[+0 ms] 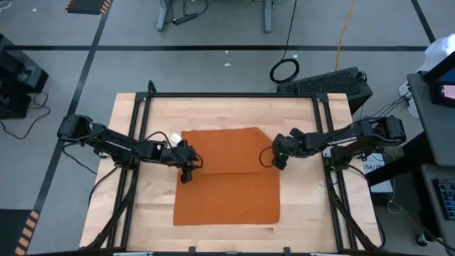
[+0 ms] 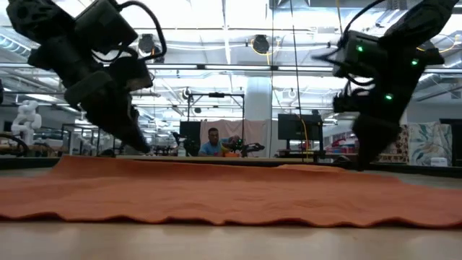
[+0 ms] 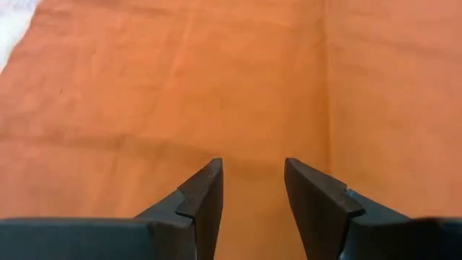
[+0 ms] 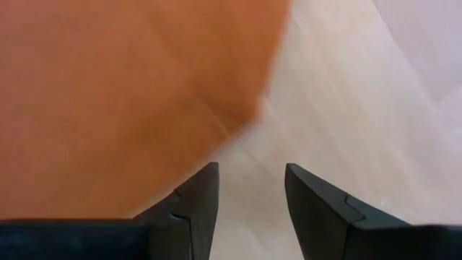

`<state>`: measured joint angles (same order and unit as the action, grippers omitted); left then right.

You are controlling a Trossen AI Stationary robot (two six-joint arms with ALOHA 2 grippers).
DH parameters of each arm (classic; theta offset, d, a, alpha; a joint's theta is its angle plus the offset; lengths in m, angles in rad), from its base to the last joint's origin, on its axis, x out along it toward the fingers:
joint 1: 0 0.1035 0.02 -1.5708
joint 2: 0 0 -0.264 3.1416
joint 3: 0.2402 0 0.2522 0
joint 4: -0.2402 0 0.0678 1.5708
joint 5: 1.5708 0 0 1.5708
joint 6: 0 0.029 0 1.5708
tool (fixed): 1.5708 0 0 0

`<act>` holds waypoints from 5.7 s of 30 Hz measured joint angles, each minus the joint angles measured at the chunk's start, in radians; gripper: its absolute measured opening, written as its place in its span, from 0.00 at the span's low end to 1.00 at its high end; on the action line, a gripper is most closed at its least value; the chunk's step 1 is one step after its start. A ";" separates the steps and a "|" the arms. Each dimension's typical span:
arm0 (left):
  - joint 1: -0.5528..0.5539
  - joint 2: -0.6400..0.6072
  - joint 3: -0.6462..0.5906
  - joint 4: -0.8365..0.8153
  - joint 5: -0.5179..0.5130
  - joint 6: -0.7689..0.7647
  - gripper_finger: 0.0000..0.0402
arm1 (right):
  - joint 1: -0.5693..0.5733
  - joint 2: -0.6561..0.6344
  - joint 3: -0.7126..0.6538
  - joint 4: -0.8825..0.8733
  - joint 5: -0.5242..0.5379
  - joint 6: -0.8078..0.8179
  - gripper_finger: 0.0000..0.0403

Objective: Roll towel
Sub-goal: Roll the brown towel

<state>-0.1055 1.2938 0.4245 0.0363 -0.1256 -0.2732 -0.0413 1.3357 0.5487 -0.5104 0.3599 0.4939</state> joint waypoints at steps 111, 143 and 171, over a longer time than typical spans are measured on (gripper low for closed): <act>0.255 0.215 0.204 0.167 0.087 0.383 0.38 | -0.026 0.142 0.045 0.404 0.080 -0.565 0.37; 0.255 0.378 0.334 -0.008 0.183 0.376 0.38 | -0.574 0.583 0.783 -0.164 -0.761 -1.006 0.38; 0.231 0.335 0.186 -0.097 0.042 0.223 0.38 | -0.601 0.941 1.212 -0.935 -0.886 -1.142 0.37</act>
<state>0.1250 1.6283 0.6104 -0.0604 -0.0834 -0.0500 -0.6425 2.2772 1.7603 -1.4458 -0.5262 -0.6483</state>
